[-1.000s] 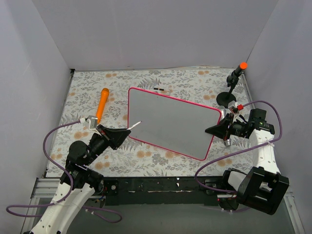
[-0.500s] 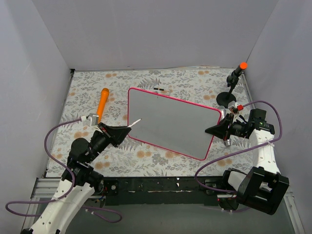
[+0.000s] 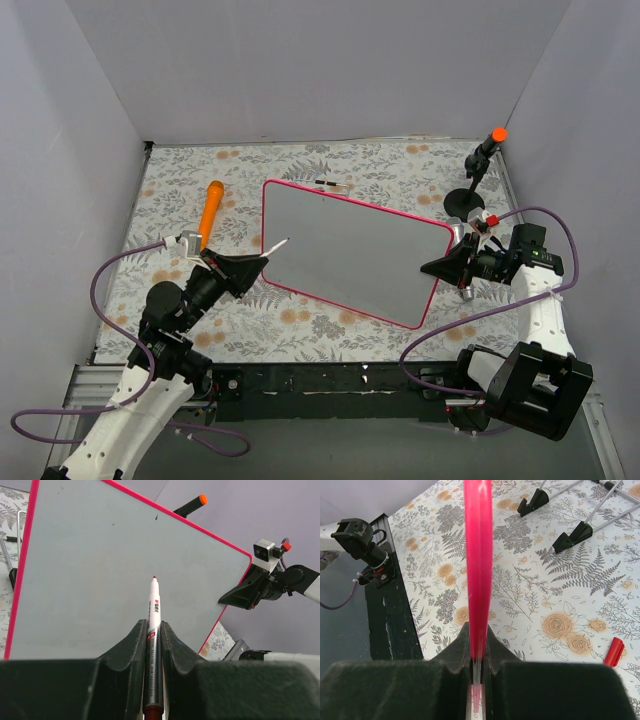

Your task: Write a sentence on the whiteboard

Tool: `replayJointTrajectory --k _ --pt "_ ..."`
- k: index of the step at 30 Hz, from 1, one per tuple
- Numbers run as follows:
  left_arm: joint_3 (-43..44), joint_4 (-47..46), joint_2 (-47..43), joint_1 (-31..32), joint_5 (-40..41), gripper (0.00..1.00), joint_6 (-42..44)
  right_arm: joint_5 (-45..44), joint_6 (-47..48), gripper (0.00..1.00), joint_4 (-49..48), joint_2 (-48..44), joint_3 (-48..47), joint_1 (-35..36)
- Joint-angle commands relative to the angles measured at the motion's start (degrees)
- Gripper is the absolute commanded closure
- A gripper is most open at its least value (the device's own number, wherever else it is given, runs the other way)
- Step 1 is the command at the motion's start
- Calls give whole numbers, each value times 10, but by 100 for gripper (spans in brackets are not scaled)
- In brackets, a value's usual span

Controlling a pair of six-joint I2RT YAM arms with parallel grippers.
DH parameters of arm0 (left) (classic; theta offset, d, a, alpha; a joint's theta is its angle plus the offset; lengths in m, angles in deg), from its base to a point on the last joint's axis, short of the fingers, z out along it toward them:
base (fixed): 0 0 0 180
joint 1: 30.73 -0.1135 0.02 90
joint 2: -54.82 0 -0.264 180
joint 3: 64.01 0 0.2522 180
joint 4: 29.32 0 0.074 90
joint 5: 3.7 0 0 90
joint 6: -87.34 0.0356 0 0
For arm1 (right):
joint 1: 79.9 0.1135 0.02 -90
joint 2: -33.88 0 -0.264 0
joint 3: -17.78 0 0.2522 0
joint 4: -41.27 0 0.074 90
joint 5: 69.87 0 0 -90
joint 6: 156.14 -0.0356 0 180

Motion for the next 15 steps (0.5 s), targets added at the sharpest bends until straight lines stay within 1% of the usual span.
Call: replayJointTrajectory --k 1,7,9,15 --pt "16 -11 0 -3 13 100 15 -52 42 99 -18 -10 -8 -2" --pt "17 -11 6 -4 20 100 17 -52 43 99 -18 -10 -8 -2" --pt "16 -30 9 -3 20 100 16 -53 43 99 -19 -9 -8 -2" --pt "24 -25 8 -4 39 100 23 -51 44 99 -16 -8 -8 -2"
